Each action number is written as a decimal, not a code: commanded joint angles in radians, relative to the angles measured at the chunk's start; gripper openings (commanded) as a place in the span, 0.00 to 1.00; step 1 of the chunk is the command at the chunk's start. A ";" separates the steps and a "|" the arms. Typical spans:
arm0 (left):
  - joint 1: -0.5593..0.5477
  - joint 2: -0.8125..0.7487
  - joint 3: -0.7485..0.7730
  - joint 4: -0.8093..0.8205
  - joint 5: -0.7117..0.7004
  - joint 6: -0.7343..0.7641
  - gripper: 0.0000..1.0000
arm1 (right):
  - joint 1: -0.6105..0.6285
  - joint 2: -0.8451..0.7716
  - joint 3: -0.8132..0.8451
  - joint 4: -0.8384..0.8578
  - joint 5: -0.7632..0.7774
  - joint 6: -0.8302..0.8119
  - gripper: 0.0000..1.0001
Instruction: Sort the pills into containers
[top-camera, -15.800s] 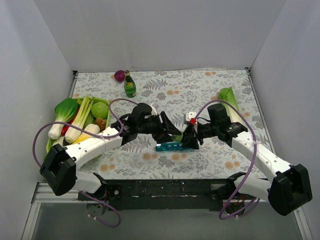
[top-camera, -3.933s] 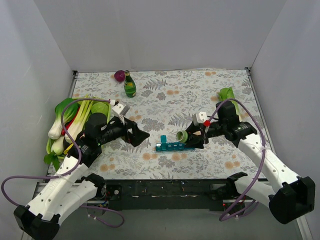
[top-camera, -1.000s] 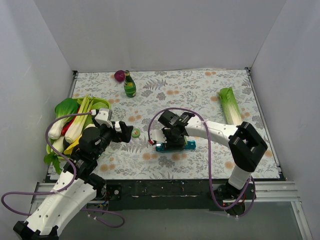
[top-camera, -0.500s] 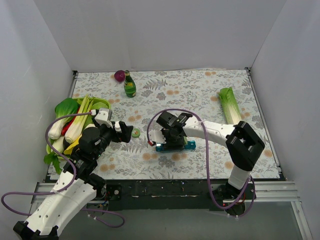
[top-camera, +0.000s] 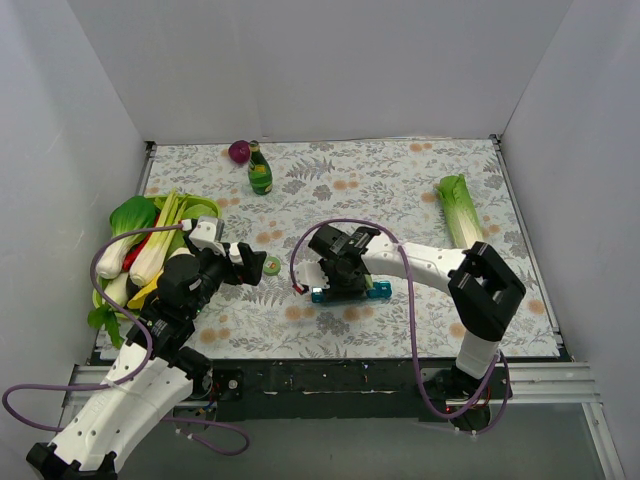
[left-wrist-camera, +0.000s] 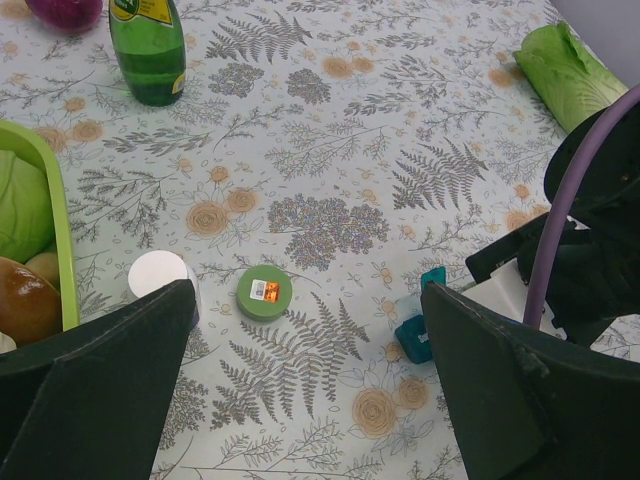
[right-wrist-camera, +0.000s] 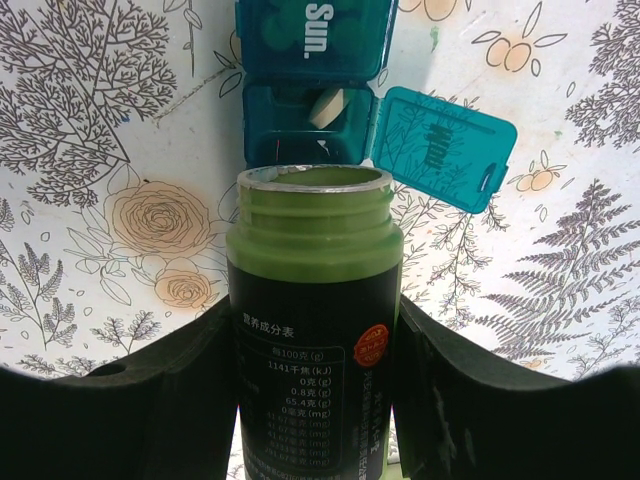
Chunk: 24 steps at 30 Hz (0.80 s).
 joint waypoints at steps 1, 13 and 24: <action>0.004 -0.010 -0.004 0.015 -0.014 0.002 0.98 | 0.016 0.003 0.048 -0.036 0.024 -0.006 0.01; 0.004 -0.010 -0.004 0.016 -0.015 0.002 0.98 | 0.033 0.018 0.063 -0.046 0.045 -0.015 0.01; 0.004 -0.013 -0.005 0.015 -0.014 0.002 0.98 | 0.034 0.017 0.059 -0.046 0.044 -0.013 0.01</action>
